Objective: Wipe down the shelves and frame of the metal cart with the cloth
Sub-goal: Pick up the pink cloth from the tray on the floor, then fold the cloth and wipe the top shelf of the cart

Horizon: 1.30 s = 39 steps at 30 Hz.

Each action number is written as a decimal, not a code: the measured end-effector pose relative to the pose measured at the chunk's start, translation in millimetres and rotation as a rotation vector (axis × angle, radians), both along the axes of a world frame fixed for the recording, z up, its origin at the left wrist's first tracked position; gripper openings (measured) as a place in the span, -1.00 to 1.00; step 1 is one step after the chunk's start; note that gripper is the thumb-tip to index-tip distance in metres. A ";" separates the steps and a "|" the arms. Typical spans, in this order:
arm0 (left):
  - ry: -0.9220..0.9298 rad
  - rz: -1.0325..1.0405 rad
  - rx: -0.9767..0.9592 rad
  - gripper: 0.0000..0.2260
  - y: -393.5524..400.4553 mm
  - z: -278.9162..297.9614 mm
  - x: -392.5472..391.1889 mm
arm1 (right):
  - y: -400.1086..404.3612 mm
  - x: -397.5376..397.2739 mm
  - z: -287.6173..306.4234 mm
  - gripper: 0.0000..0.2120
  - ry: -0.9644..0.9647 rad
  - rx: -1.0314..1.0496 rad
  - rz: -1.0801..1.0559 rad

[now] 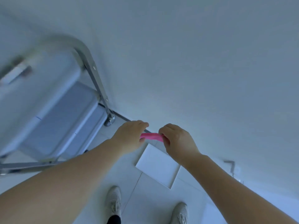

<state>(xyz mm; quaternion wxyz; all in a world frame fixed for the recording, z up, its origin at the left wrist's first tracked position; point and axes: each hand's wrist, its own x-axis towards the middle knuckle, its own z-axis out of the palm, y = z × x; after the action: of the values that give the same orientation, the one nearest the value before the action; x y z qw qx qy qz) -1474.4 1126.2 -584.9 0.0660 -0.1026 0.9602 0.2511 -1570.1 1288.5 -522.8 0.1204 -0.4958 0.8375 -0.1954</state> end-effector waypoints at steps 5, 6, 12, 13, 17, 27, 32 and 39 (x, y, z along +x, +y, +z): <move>-0.009 -0.011 -0.087 -0.84 -29.8 149.2 28.4 | -22.0 36.4 161.1 -0.89 0.129 -0.129 0.043; 0.004 -0.011 -0.100 -0.83 -34.1 177.3 35.0 | -24.8 42.1 188.1 -0.87 0.160 -0.145 0.055; 0.174 0.052 -0.129 -0.80 -39.5 312.7 93.4 | -25.1 72.1 307.3 -0.78 0.262 -0.310 0.105; 0.191 0.074 -0.145 -0.80 -37.8 326.9 105.6 | -23.0 78.3 319.0 -0.79 0.268 -0.321 0.131; 0.213 0.165 -0.241 -0.83 -31.5 367.8 156.4 | -15.5 105.2 347.9 -0.83 0.272 -0.316 0.246; 0.171 0.377 -0.178 -0.93 -21.3 395.9 279.6 | -30.9 186.4 366.6 -0.74 0.278 -0.292 0.455; 0.197 0.431 -0.112 -0.95 -39.4 395.5 319.5 | -57.1 219.8 372.7 -0.70 0.314 -0.278 0.485; 0.145 0.431 -0.046 -0.92 -108.5 388.0 386.9 | -135.1 288.8 365.2 -0.68 0.341 -0.226 0.488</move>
<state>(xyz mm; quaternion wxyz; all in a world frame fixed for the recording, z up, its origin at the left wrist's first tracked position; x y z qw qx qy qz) -1087.6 1017.7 -196.9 -0.0609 -0.2887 0.9237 0.2443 -1281.3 1153.4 -157.6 -0.0341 -0.7179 0.6750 -0.1669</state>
